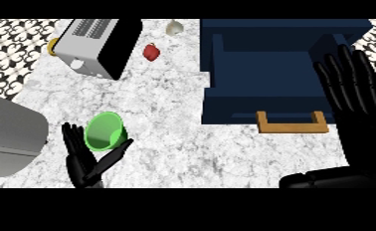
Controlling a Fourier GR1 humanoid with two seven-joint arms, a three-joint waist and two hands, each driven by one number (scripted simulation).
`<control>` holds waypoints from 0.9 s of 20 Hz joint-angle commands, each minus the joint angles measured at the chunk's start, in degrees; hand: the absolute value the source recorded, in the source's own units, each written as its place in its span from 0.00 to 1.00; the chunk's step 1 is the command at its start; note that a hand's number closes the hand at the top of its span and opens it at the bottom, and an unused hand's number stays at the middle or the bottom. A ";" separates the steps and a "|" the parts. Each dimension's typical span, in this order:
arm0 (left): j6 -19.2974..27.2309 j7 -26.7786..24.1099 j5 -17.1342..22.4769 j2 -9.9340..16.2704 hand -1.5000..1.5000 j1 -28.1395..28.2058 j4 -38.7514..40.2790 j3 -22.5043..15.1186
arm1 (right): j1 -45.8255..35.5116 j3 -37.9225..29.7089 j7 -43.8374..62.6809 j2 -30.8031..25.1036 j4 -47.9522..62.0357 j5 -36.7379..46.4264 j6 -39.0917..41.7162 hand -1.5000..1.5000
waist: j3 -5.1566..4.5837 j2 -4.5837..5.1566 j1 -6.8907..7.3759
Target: Pick up the cup, place it into the drawer and close the drawer
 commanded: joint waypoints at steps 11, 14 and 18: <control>-13.14 -5.30 4.84 0.35 0.00 -6.15 10.25 1.68 | 2.50 0.00 2.39 -0.86 -4.42 -1.62 1.27 0.00 | -0.02 0.01 -0.30; -15.19 -7.13 4.81 -0.09 0.00 -9.60 15.32 2.62 | -0.24 -0.29 -1.26 0.23 2.53 0.18 0.41 0.00 | -0.01 0.07 -0.19; -21.64 -8.04 5.12 3.11 1.00 -9.47 16.41 3.34 | -1.82 -3.34 0.74 -1.93 2.40 -2.60 1.50 0.00 | -0.01 0.08 -0.10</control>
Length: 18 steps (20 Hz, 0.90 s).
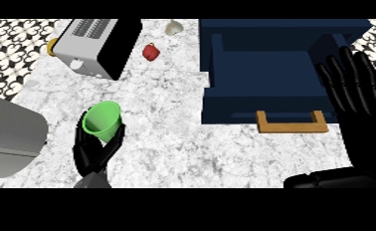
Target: Pick up the cup, place it into the drawer and close the drawer
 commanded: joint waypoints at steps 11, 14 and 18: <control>-15.49 -0.94 -6.61 8.38 1.00 -4.85 5.81 -4.34 | -3.00 1.27 4.43 0.30 -2.55 0.99 -2.15 0.00 | -0.07 0.04 -0.47; -17.65 -1.31 -8.18 7.35 1.00 -5.16 4.40 -6.47 | -3.54 -1.04 0.26 -0.37 2.29 0.61 -0.90 0.00 | 0.01 0.04 0.03; -17.19 -2.33 -7.76 9.21 1.00 -8.82 4.32 -4.32 | -4.38 -1.35 1.70 -1.19 1.35 -0.25 -0.47 0.00 | 0.00 0.03 0.02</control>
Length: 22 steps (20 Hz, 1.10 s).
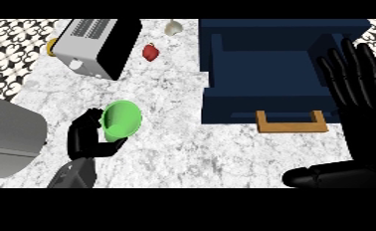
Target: Pick up the cup, place it into the drawer and close the drawer
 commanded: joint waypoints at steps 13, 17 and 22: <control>-2.96 17.51 0.37 2.51 1.00 3.63 -33.41 -6.72 | 0.89 -2.64 1.06 -0.93 -0.67 -2.18 0.20 0.00 | 0.08 -0.27 0.65; 3.88 28.03 0.51 -0.81 1.00 0.22 -43.68 -9.46 | 0.64 -3.51 -0.06 -1.92 1.32 -3.37 1.86 0.00 | 0.09 -0.24 0.60; 9.46 33.58 -0.91 -4.06 1.00 -6.15 -45.60 -9.37 | -1.31 -2.27 2.77 -1.04 -0.29 -1.74 -0.52 0.00 | 0.05 -0.13 0.24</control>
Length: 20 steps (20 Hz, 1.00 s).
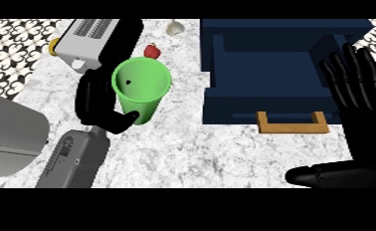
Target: Pick up the cup, place it into the drawer and close the drawer
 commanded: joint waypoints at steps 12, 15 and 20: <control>14.75 17.90 -8.73 -4.82 1.00 -22.39 -1.81 -1.07 | -3.97 -0.71 1.16 -0.54 1.91 1.43 -1.54 0.00 | -0.03 0.12 -0.34; 14.59 19.68 -9.71 -4.80 1.00 -26.59 2.14 -0.06 | -1.83 -2.29 1.52 -2.09 0.21 -1.54 0.89 0.00 | -0.03 0.15 -0.55; 13.74 19.22 -10.78 -5.82 1.00 -32.60 10.20 1.25 | -0.30 -0.84 -0.21 -0.50 0.18 -0.09 0.32 0.00 | -0.03 0.21 -0.67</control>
